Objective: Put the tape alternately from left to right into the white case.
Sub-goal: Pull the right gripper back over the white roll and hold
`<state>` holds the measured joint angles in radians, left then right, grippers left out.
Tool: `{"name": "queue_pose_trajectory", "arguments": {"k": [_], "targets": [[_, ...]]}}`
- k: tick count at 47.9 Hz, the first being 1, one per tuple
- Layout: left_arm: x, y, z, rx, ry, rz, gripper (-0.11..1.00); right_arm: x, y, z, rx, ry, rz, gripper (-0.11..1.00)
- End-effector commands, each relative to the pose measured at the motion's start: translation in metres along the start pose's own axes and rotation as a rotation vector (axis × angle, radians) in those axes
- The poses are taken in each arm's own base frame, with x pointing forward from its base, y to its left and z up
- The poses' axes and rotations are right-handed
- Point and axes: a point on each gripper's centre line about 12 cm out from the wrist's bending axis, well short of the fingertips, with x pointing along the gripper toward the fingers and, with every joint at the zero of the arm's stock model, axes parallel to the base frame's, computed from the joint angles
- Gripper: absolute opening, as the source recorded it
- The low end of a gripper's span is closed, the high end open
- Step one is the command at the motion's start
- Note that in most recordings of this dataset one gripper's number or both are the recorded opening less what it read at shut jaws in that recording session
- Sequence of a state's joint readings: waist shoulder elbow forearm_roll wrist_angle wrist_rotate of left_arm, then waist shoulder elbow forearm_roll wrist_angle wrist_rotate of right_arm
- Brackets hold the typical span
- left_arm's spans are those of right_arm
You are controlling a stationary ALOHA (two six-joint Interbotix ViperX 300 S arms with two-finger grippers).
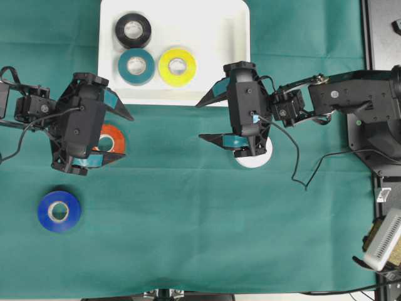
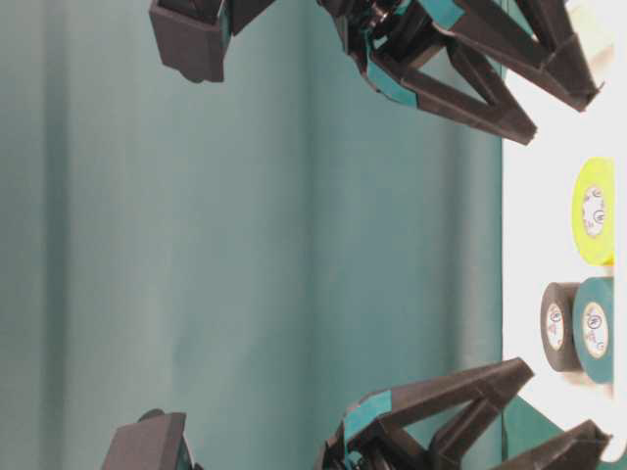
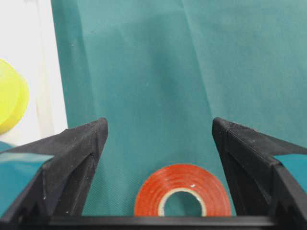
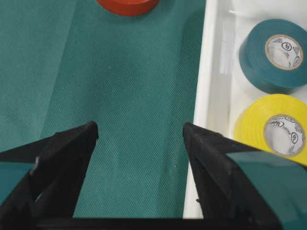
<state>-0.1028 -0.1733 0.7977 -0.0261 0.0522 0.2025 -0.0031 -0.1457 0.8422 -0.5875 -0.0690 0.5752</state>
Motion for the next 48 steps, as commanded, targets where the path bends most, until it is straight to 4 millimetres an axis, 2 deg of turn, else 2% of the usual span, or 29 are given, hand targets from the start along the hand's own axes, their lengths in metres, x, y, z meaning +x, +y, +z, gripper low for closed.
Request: {"name": "queue_pose_trajectory", "arguments": {"k": [1,13,32,48], "targets": [[-0.003,-0.004,0.007,0.005,-0.023,-0.008,0.81,-0.005,0.001,0.01,0.001,-0.038,0.006,0.73],[-0.003,-0.019,-0.001,0.001,0.011,-0.046,0.81,-0.005,0.002,0.009,0.002,-0.037,0.007,0.73],[-0.004,-0.03,-0.028,-0.286,0.129,-0.059,0.81,-0.005,0.001,0.009,0.003,-0.034,0.005,0.73],[-0.004,-0.029,-0.029,-0.299,0.138,-0.057,0.8,-0.005,0.002,0.01,0.002,-0.038,0.008,0.73]]}}
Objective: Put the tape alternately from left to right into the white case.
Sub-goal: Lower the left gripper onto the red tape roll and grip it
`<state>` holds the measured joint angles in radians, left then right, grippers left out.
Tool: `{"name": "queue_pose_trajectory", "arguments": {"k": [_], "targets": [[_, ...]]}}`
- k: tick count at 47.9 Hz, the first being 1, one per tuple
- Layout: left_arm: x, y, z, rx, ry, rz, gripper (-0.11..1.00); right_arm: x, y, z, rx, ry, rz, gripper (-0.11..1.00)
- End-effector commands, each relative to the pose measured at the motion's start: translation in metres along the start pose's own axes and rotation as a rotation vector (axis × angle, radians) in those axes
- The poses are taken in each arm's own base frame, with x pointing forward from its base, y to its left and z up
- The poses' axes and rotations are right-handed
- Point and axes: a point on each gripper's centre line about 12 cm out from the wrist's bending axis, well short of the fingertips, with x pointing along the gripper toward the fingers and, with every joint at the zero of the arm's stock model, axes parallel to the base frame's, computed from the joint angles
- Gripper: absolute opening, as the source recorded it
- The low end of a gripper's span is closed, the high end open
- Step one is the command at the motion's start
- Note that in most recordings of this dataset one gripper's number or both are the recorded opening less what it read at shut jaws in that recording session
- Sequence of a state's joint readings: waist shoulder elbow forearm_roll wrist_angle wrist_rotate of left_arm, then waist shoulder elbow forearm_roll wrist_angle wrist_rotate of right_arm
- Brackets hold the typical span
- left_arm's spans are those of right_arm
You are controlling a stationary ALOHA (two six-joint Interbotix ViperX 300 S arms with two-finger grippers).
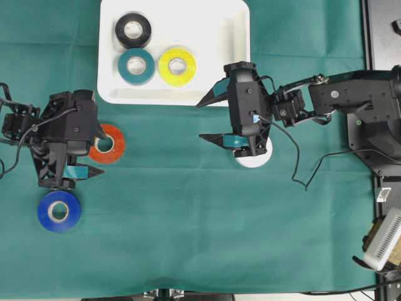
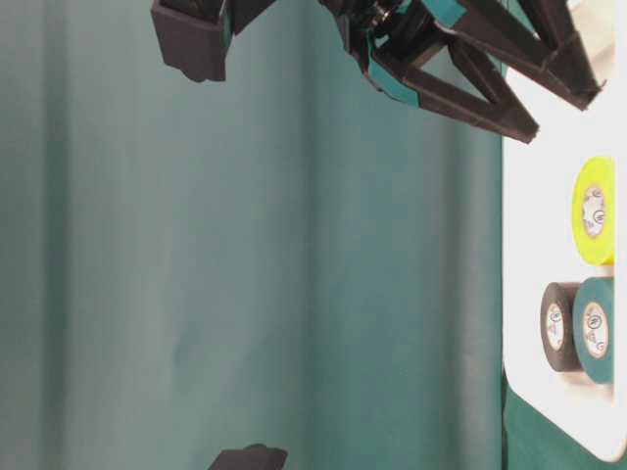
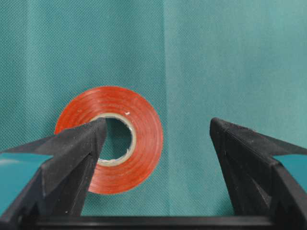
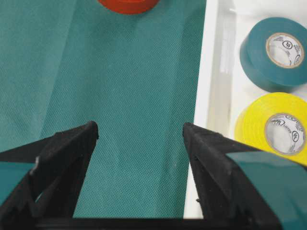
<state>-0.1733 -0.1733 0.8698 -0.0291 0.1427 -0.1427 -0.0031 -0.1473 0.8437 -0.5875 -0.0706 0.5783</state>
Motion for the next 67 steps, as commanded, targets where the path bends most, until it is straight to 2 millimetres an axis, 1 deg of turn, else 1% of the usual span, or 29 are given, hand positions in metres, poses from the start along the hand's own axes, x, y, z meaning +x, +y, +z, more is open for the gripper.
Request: {"name": "queue_pose_trajectory", "arguments": {"k": [1,20,31,49,50,53,57,60,63,67], "targets": [[-0.003,-0.002,0.006,-0.001,-0.022,-0.006,0.8,-0.005,0.002,0.01,-0.001,-0.037,0.007,0.73],[-0.001,0.004,-0.005,-0.01,0.008,0.008,0.8,-0.004,0.001,0.009,-0.002,-0.035,0.007,0.73],[-0.001,0.005,-0.006,-0.013,0.007,0.011,0.8,-0.001,0.002,0.009,-0.001,-0.029,0.008,0.73],[0.001,0.008,-0.014,-0.016,0.013,0.014,0.8,-0.001,0.001,0.009,0.0,-0.03,0.007,0.73],[0.002,0.008,-0.015,-0.017,0.013,0.016,0.8,-0.001,0.002,0.009,-0.001,-0.03,0.008,0.73],[0.017,0.009,-0.018,-0.017,0.04,0.021,0.8,-0.001,0.002,0.009,-0.001,-0.029,0.007,0.73],[0.043,0.009,-0.025,-0.013,0.104,0.029,0.8,-0.001,0.001,0.009,0.0,-0.027,0.004,0.73],[0.056,0.008,-0.026,-0.008,0.133,0.03,0.8,-0.001,0.001,0.009,-0.002,-0.025,0.004,0.73],[0.063,0.007,-0.024,-0.005,0.138,0.03,0.8,-0.001,0.001,0.007,0.005,-0.02,0.002,0.73],[0.062,0.007,-0.02,-0.005,0.126,0.028,0.8,-0.001,0.0,0.005,0.003,-0.013,0.0,0.73]]}}
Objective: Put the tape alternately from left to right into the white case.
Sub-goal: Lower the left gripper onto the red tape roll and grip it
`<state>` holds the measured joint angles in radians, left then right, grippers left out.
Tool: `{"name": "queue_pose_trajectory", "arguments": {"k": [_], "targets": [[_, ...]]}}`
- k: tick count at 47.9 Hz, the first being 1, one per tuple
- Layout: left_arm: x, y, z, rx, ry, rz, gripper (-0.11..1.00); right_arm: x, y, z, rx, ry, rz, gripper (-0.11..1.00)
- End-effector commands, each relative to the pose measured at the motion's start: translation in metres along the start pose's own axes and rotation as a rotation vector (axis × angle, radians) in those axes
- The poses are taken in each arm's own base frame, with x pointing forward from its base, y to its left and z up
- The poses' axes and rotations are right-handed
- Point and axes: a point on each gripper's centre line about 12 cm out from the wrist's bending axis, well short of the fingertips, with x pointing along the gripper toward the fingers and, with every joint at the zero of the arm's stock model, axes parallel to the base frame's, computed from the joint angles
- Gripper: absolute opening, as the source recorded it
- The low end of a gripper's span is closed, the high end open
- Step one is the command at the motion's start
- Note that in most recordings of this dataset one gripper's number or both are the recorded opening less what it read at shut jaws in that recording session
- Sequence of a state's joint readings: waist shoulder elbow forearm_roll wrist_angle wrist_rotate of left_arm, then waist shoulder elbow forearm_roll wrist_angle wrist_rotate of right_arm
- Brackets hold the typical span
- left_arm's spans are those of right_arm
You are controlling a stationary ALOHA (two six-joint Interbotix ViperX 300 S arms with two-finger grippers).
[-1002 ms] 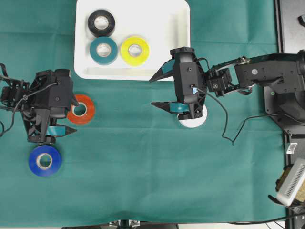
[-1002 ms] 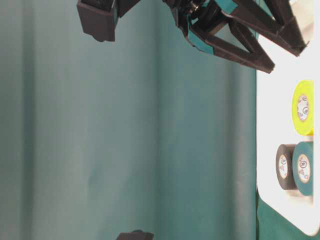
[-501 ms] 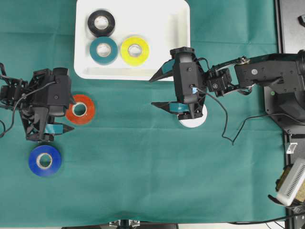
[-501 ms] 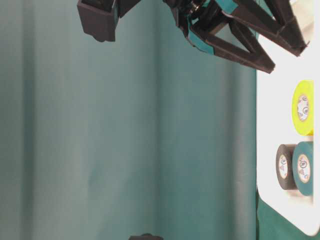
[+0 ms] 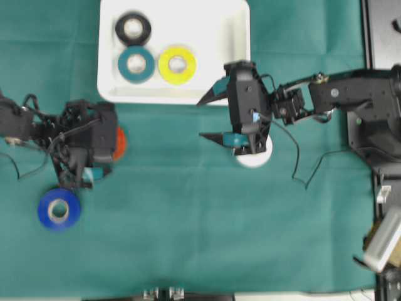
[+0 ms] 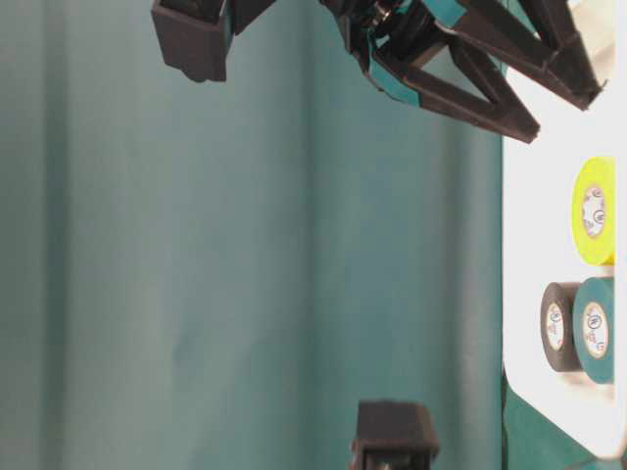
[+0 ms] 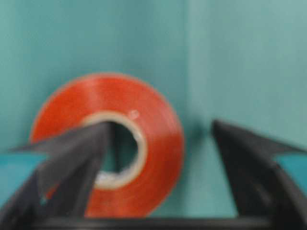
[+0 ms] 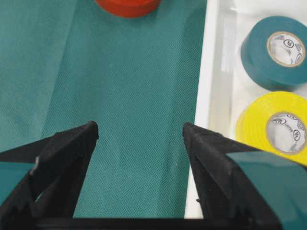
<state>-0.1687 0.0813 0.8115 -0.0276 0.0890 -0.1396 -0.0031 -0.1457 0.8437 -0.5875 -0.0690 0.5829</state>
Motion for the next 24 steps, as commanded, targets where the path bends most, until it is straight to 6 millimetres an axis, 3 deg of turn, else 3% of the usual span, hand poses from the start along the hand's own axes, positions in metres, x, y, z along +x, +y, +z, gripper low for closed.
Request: {"name": "queue_pose_trajectory", "arguments": {"k": [1,14,17,24], "targets": [[-0.0012,0.0,0.0061,-0.007,-0.017,-0.001,0.8,-0.0013,0.001,0.0058,0.001,-0.016,0.002,0.73],[-0.0105,-0.0001,0.0058,-0.007,-0.012,-0.001,0.72,-0.0013,0.0007,0.0082,-0.002,-0.024,0.003,0.73],[-0.0106,0.0,0.0051,-0.007,0.001,0.001,0.62,-0.0013,0.0013,0.0076,-0.003,-0.022,0.004,0.73],[-0.0106,0.0017,0.0005,-0.01,0.038,0.008,0.22,-0.0013,0.0008,0.0069,-0.002,-0.021,0.003,0.73]]}}
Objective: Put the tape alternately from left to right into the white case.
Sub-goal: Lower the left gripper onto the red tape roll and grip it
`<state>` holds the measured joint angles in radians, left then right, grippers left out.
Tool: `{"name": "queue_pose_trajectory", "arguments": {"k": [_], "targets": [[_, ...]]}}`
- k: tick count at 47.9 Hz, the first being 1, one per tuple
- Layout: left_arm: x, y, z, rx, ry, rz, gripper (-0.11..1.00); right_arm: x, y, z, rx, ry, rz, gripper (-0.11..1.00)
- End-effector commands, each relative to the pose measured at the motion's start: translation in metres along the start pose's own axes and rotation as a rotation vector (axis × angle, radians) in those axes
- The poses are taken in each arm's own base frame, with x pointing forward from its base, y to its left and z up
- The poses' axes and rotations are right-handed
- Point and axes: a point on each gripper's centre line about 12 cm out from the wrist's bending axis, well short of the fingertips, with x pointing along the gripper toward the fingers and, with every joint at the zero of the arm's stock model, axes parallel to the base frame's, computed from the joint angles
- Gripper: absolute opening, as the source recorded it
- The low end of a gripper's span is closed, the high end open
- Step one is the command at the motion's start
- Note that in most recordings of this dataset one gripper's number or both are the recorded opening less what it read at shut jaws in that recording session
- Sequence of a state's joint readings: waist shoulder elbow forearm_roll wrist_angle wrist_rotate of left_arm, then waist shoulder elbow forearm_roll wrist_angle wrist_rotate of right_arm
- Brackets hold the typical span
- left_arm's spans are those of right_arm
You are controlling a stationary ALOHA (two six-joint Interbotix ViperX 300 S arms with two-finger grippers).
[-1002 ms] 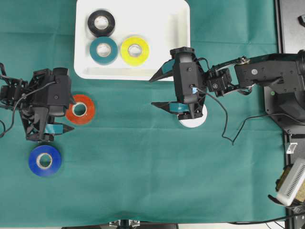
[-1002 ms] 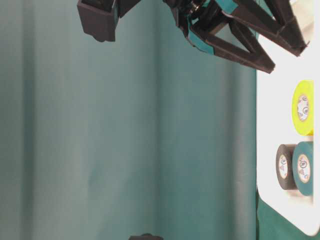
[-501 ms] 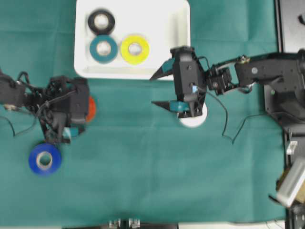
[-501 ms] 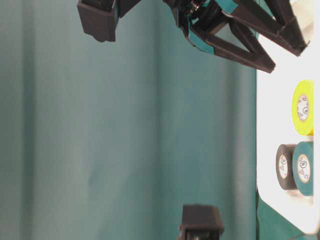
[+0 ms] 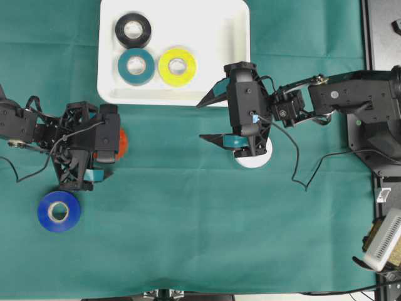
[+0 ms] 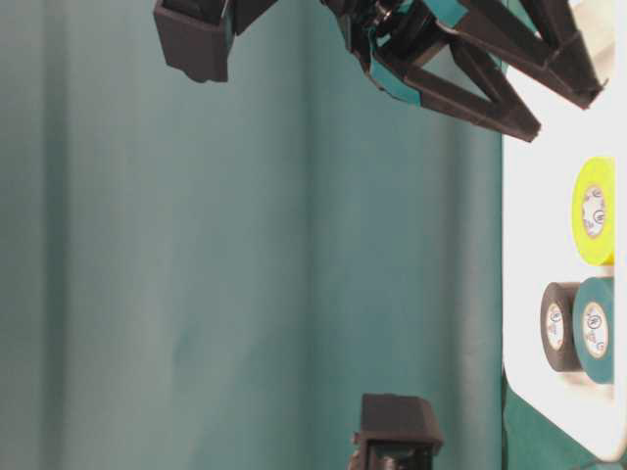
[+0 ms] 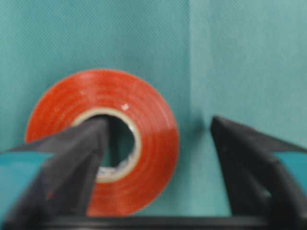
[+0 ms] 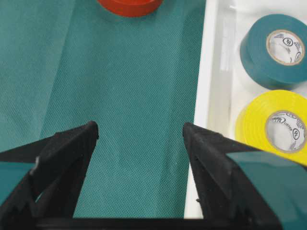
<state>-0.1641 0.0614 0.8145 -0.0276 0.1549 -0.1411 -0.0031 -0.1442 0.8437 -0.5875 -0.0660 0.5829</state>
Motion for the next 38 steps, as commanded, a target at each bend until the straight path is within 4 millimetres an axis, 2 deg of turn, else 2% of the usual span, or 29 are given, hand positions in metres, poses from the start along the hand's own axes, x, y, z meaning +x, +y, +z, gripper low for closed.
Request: {"name": "queue_pose_trajectory", "arguments": {"k": [1,5,8,24,38], "targets": [[-0.006,0.0,0.005,-0.004,-0.009,-0.001,0.17,-0.002,0.001,0.007,0.0,-0.023,0.005,0.73],[-0.006,0.0,0.004,-0.004,-0.005,-0.001,0.03,-0.002,0.002,0.008,-0.003,-0.026,0.007,0.73],[-0.006,0.0,0.005,-0.004,-0.008,-0.001,-0.03,-0.002,0.002,0.009,-0.001,-0.029,0.007,0.73],[-0.008,-0.001,0.01,-0.004,-0.023,-0.004,-0.03,-0.002,0.002,0.008,-0.001,-0.028,0.007,0.73],[-0.027,-0.009,0.028,-0.012,-0.057,-0.02,-0.03,-0.002,0.001,0.008,0.0,-0.023,0.002,0.73]]}}
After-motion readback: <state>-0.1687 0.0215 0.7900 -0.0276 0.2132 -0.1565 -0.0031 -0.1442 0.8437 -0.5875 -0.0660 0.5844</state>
